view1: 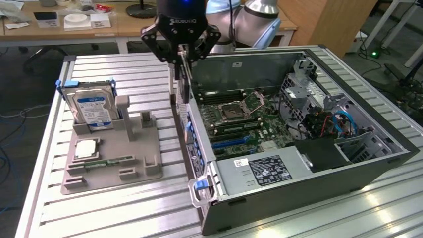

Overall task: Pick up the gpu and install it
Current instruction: 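Pick up the gpu and move the gpu toward the slot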

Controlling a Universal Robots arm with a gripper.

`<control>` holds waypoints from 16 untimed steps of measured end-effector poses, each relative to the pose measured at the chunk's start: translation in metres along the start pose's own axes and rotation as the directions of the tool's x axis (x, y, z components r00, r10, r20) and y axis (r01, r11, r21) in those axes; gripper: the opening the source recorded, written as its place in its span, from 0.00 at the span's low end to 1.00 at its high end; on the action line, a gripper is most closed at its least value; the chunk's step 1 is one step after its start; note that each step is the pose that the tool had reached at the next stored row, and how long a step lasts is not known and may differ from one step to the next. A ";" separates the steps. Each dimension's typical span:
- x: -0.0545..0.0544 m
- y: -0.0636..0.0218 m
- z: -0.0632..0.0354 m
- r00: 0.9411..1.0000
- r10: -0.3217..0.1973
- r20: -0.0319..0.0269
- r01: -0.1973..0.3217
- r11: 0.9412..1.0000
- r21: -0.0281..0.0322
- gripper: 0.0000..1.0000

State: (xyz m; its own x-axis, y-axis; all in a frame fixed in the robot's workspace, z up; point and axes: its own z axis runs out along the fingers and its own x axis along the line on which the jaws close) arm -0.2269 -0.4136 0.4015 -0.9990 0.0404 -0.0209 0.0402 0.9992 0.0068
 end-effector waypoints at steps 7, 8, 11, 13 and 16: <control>-0.029 0.0012 0.0007 1.000 0.000 0.000 0.000 1.000 0.000 0.28; -0.032 0.0013 0.0008 1.000 0.000 0.000 0.000 1.000 0.000 0.28; -0.045 0.0018 0.0012 1.000 0.000 0.000 0.000 1.000 0.000 0.28; -0.054 0.0021 0.0015 1.000 0.000 0.000 0.000 1.000 0.000 0.28; -0.068 0.0027 0.0017 1.000 0.000 0.000 0.000 1.000 0.000 0.28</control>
State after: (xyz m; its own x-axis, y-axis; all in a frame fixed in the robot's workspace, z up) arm -0.1591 -0.4136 0.4012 -0.9990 0.0404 -0.0209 0.0402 0.9992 0.0067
